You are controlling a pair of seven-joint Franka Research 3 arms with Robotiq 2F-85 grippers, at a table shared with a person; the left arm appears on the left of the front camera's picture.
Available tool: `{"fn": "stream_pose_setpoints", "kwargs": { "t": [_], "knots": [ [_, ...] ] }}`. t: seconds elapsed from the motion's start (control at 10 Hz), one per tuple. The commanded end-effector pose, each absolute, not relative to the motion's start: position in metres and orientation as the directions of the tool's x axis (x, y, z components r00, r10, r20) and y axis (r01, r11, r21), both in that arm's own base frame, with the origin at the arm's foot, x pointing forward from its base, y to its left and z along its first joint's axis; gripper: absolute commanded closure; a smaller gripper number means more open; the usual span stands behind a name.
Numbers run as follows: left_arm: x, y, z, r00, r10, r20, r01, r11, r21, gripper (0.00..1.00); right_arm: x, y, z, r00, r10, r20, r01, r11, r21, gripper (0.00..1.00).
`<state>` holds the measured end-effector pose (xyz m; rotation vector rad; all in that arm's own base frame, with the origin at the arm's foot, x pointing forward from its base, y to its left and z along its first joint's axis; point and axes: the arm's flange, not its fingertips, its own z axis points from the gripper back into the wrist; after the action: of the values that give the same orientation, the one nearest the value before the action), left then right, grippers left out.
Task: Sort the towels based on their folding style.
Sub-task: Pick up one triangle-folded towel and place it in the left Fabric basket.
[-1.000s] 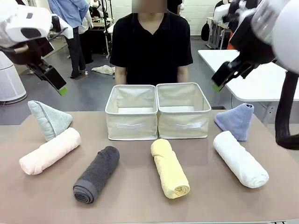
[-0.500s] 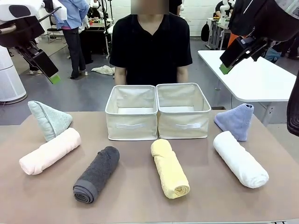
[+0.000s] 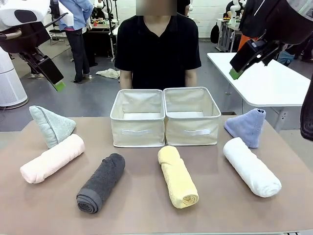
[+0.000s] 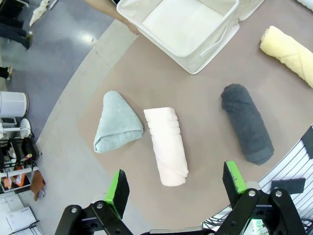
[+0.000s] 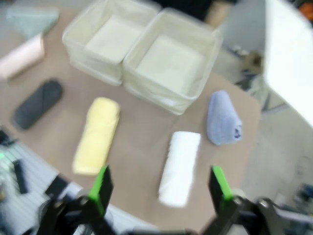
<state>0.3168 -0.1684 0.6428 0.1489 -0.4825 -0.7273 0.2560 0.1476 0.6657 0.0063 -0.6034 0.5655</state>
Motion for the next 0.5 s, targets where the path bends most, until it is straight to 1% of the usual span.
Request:
{"fn": "stream_pose_setpoints", "kwargs": {
  "t": [0.0, 0.1, 0.2, 0.3, 0.4],
  "knots": [
    [0.337, -0.143, 0.652, 0.613, -0.701, 0.364, 0.677, 0.703, 0.215, 0.0, 0.288, 0.102, 0.697, 0.659, 0.596, 0.458, -0.703, 0.705, 0.095, 0.0],
    [0.351, -0.12, 0.655, 0.576, -0.72, 0.387, 0.73, 0.666, 0.155, 0.0, 0.305, 0.072, 0.706, 0.631, 0.621, 0.466, -0.76, 0.614, 0.211, 0.0],
    [0.362, -0.1, 0.659, 0.497, -0.752, 0.433, 0.812, 0.579, 0.073, 0.0, 0.325, 0.041, 0.712, 0.593, 0.628, 0.505, -0.803, 0.506, 0.315, 0.0],
    [0.373, -0.076, 0.664, 0.398, -0.774, 0.492, 0.9, 0.432, -0.05, 0.0, 0.344, 0.007, 0.711, 0.539, 0.644, 0.543, -0.839, 0.35, 0.417, 0.0],
    [0.382, -0.05, 0.663, 0.373, -0.753, 0.542, 0.924, 0.354, -0.144, 0.0, 0.355, -0.018, 0.704, 0.518, 0.63, 0.579, -0.845, 0.267, 0.464, 0.0]
  ]
}}
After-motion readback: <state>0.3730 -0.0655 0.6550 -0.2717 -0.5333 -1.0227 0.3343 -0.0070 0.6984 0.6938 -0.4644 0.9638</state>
